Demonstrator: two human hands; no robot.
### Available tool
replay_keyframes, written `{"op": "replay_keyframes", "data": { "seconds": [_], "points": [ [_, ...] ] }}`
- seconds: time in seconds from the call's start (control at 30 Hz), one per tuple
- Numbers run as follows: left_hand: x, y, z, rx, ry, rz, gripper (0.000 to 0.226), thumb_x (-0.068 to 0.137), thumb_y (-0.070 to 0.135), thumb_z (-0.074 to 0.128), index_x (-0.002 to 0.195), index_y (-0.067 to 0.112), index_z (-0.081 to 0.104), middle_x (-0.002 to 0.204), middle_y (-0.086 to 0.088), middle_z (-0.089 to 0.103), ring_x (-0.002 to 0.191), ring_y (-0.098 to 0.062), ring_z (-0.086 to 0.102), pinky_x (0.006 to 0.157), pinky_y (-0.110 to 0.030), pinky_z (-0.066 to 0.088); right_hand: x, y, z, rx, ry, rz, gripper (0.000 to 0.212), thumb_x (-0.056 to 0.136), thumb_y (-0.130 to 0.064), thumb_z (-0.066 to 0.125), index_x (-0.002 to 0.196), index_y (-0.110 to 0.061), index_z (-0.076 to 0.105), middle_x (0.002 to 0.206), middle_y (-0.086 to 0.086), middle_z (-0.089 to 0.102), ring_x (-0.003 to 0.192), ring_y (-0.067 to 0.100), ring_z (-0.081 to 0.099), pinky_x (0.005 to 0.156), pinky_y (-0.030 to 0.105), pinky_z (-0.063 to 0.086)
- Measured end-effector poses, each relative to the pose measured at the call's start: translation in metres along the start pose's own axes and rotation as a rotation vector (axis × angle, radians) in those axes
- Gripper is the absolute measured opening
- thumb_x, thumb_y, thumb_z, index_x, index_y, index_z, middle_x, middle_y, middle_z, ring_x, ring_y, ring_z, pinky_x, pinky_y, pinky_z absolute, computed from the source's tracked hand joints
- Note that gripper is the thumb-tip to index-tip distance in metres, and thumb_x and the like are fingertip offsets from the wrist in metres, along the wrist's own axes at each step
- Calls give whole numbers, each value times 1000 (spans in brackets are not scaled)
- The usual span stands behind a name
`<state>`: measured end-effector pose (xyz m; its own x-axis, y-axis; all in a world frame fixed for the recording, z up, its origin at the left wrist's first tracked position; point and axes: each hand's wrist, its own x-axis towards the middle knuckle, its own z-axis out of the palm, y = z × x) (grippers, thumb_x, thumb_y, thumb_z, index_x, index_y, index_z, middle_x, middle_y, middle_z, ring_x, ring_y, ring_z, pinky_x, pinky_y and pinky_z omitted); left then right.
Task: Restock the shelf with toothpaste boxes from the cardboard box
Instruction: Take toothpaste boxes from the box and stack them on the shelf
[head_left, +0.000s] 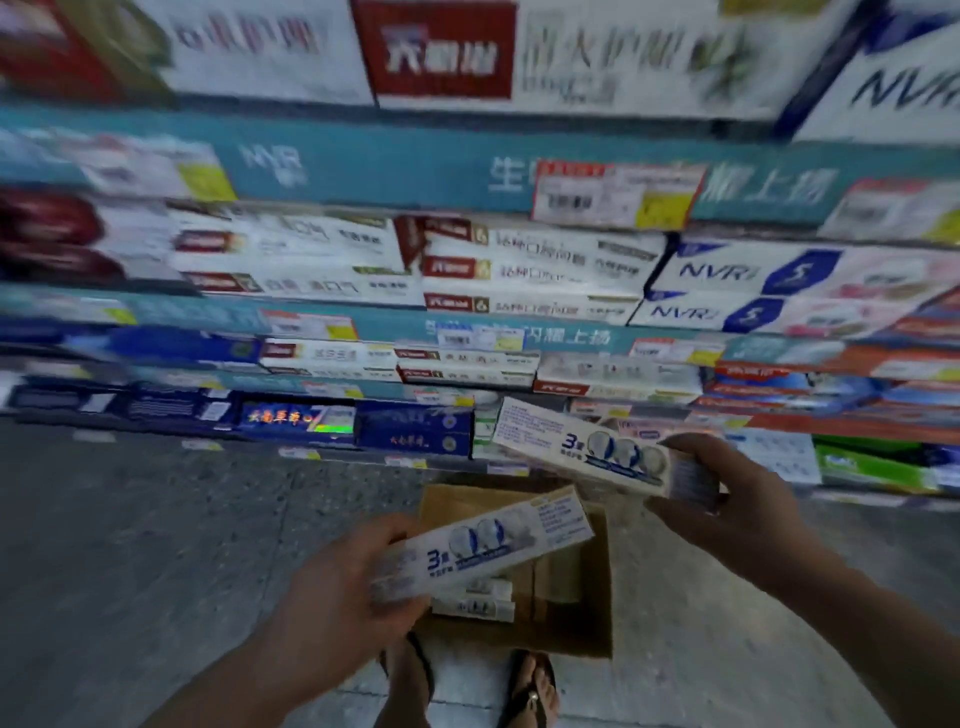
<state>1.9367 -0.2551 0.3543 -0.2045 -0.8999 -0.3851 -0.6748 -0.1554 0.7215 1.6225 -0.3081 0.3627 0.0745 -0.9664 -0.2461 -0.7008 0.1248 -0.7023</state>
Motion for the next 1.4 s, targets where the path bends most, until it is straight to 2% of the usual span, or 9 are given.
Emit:
{"op": "replay_keyframes", "data": {
  "seconds": [0.13, 0.23, 0.33, 0.53, 0.77, 1.03, 1.13, 1.27, 1.4],
  "points": [
    [-47, 43, -45, -42, 157, -15, 51, 49, 54, 58, 88, 77, 34, 81, 46, 57, 70, 21, 56, 61, -8, 45, -9, -48, -35, 9, -21, -52, 51, 65, -17, 81, 97, -46, 54, 103, 3, 67, 78, 1, 63, 63, 2, 46],
    [-76, 67, -81, -85, 266, 9, 47, 47, 49, 52, 89, 69, 42, 89, 46, 56, 78, 17, 57, 69, -7, 42, -13, -92, -55, 28, -35, -129, 52, 68, -20, 79, 101, -47, 50, 111, 3, 61, 101, 22, 60, 82, 36, 51],
    [-105, 82, -116, -144, 368, 21, 44, 48, 42, 58, 91, 53, 52, 94, 33, 62, 79, 10, 61, 70, -8, 45, -13, -138, -68, 81, -62, -167, 45, 72, -18, 77, 102, -37, 48, 112, 1, 51, 100, 25, 57, 79, 41, 48],
    [-174, 98, -184, -95, 555, 45, 48, 53, 45, 61, 99, 43, 48, 105, 19, 59, 86, -6, 62, 72, -19, 48, -13, -239, -78, 35, -102, -368, 36, 74, -25, 73, 100, -36, 51, 112, -5, 50, 98, 15, 49, 68, 20, 42],
    [-250, 90, -265, -34, 728, 14, 48, 48, 45, 61, 96, 48, 52, 97, 23, 64, 80, -4, 63, 69, -15, 48, -25, -362, -62, -37, -77, -630, 46, 75, -28, 72, 117, -25, 55, 109, -11, 49, 101, 7, 46, 83, 21, 31],
    [-298, 22, -378, -32, 806, 14, 43, 56, 27, 72, 91, 47, 56, 94, 20, 66, 79, -9, 64, 68, -21, 51, -28, -489, 4, -53, -48, -664, 53, 76, -37, 69, 125, -31, 50, 123, -12, 49, 113, 10, 47, 101, 33, 38],
    [-307, -9, -428, -14, 794, 39, 45, 63, 11, 73, 89, 44, 58, 91, 18, 67, 71, -4, 63, 64, -19, 50, -25, -537, 36, -36, -29, -690, 53, 66, -53, 64, 114, -40, 50, 116, -12, 52, 108, 11, 51, 94, 33, 42],
    [-319, -43, -489, 13, 779, 49, 38, 60, 18, 69, 91, 38, 58, 91, 10, 65, 68, -11, 60, 61, -22, 48, -16, -593, 75, -10, 27, -744, 40, 75, -27, 72, 111, -28, 56, 97, -22, 51, 98, 12, 53, 77, 23, 37],
    [-323, -70, -529, -20, 750, 77, 38, 60, 13, 68, 92, 32, 60, 90, 3, 66, 70, -7, 60, 62, -22, 48, -8, -630, 103, -13, 40, -747, 36, 76, -27, 71, 102, -40, 50, 95, -26, 46, 94, 10, 51, 78, 26, 35]
  ]
}}
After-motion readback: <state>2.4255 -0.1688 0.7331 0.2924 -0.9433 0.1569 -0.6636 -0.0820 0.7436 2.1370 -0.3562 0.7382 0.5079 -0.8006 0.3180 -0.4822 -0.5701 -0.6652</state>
